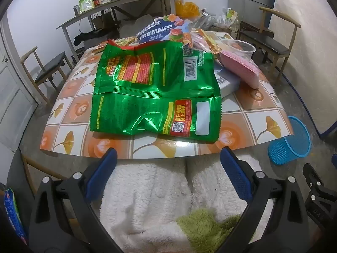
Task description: Collect trash
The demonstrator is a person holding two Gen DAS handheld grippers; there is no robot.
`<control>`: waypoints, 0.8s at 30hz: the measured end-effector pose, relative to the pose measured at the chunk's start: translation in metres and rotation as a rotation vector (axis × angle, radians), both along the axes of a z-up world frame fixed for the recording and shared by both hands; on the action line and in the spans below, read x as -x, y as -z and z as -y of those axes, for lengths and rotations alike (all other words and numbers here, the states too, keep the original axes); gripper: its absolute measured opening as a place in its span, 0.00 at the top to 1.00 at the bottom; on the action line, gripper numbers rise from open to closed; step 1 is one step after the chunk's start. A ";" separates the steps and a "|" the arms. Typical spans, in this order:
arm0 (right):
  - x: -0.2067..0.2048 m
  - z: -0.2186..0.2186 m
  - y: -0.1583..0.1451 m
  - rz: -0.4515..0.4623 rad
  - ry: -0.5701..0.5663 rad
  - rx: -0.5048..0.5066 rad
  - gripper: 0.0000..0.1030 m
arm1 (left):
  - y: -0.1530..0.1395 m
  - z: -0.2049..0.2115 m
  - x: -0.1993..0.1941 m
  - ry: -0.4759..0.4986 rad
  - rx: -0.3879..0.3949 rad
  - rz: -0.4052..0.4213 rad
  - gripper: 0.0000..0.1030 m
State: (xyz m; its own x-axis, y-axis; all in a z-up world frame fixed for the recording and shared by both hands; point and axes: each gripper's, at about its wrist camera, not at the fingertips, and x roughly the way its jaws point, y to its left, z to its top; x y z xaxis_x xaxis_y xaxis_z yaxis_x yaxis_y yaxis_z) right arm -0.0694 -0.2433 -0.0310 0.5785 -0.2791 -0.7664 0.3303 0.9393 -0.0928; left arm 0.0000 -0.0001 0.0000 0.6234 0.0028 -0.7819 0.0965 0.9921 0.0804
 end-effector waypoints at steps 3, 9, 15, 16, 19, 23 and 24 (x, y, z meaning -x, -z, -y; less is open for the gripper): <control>0.001 0.000 0.000 0.001 -0.002 -0.001 0.06 | 0.000 0.000 0.000 0.000 0.000 -0.002 0.09; 0.002 0.001 0.000 0.004 -0.001 0.001 0.06 | 0.000 0.000 0.000 0.001 0.008 -0.008 0.09; 0.002 0.001 -0.001 0.006 0.000 0.002 0.06 | 0.000 0.000 0.000 -0.001 0.009 -0.009 0.09; 0.001 0.001 -0.002 0.007 0.000 0.001 0.06 | 0.000 0.000 0.000 -0.001 0.009 -0.009 0.09; 0.001 0.001 -0.002 0.007 0.000 0.002 0.06 | 0.000 0.000 0.000 -0.002 0.009 -0.009 0.09; 0.000 -0.001 -0.005 0.008 0.000 0.002 0.06 | 0.000 0.000 0.000 -0.001 0.009 -0.011 0.09; 0.001 -0.001 -0.004 0.008 0.000 0.001 0.06 | 0.000 0.000 0.000 -0.002 0.009 -0.011 0.09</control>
